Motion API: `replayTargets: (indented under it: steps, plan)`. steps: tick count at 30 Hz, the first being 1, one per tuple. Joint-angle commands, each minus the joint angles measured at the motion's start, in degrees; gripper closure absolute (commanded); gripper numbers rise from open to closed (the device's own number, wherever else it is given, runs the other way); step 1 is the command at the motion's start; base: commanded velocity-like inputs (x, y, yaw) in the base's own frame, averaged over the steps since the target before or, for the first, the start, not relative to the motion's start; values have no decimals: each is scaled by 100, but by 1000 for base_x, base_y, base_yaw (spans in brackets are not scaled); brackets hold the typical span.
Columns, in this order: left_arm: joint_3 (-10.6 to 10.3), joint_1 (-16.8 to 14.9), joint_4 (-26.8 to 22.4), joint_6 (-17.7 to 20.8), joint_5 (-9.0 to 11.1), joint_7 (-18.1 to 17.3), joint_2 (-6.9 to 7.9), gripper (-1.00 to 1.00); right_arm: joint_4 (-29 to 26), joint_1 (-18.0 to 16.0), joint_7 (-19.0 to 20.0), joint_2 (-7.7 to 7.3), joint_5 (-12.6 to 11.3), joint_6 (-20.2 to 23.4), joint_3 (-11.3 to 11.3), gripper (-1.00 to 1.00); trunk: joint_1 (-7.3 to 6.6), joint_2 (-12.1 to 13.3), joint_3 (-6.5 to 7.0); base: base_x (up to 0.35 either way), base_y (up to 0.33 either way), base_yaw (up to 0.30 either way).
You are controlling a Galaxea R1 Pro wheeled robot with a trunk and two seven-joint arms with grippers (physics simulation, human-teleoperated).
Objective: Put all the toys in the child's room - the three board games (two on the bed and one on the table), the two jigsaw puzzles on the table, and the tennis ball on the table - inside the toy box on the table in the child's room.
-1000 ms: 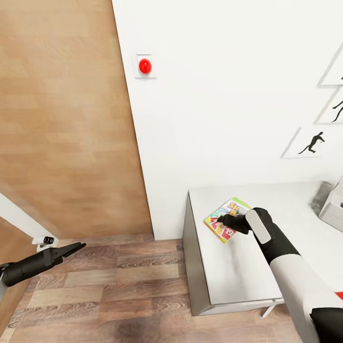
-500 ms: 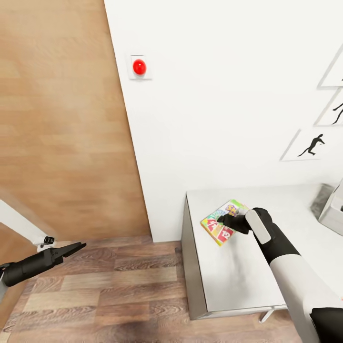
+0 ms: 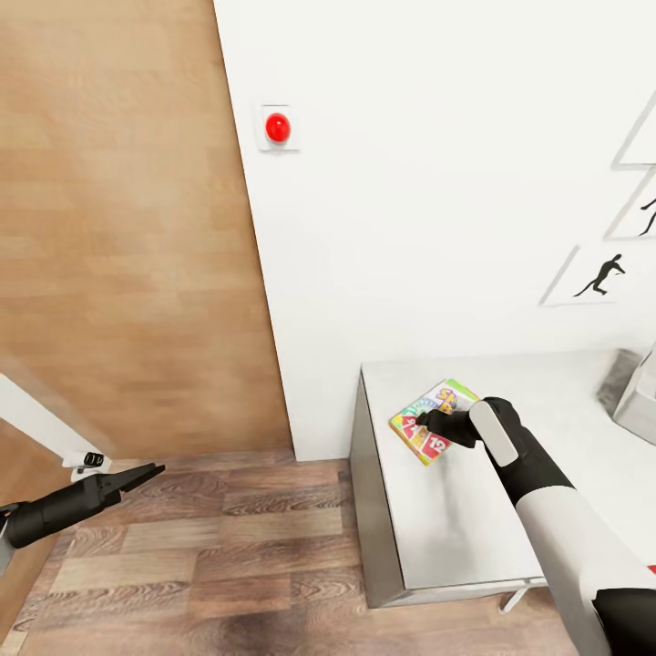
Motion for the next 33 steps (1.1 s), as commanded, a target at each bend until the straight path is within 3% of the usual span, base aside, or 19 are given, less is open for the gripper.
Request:
replayTargets:
  steps: [1,10,24,33]
  plan:
    - [0,-3,-1,61,-4,-23,1,-100,-5,-5,-57,-7,-61,6,23,-100,3,-10,-10,62,2,18]
    - [3,-3,-1,61,-3,-23,1,-100,-5,-5,-57,-7,-61,6,23,-100,3,-10,-10,143,73,178]
    - [3,-3,-1,61,4,-23,1,-100,-9,-5,-54,-7,-61,6,23,-100,3,-10,-10,32,57,14]
    - [8,-3,-1,61,-3,-23,3,-100,-12,-5,-49,-11,-61,6,23,-100,3,-10,-10,1,-218,0]
